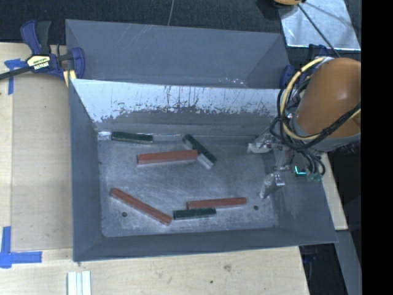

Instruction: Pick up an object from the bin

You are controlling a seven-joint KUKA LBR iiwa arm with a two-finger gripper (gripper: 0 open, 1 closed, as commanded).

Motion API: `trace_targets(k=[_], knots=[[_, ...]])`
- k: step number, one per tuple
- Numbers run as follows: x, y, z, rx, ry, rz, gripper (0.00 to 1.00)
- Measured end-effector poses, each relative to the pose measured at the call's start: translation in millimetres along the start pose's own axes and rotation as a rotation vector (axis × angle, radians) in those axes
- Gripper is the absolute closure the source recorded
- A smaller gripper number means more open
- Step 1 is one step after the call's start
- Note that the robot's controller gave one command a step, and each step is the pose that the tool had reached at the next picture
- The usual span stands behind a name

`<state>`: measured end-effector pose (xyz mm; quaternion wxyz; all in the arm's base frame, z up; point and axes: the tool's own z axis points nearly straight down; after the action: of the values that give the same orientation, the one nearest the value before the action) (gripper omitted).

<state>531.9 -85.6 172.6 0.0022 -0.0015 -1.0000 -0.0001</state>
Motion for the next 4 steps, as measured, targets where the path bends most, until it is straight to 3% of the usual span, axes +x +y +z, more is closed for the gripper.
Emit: trace_targets(k=[1, 2, 3, 4], knots=[[-1.9, 0, -4, 0.001, -0.008, -0.002, 0.0], [13.0, 31, 46, 0.002, -0.011, -0.097, 0.0], [37.2, 89, 37, 0.0, -0.006, -0.19, 0.0], [24.0, 63, 60, 0.001, -0.006, -0.223, 0.0]])
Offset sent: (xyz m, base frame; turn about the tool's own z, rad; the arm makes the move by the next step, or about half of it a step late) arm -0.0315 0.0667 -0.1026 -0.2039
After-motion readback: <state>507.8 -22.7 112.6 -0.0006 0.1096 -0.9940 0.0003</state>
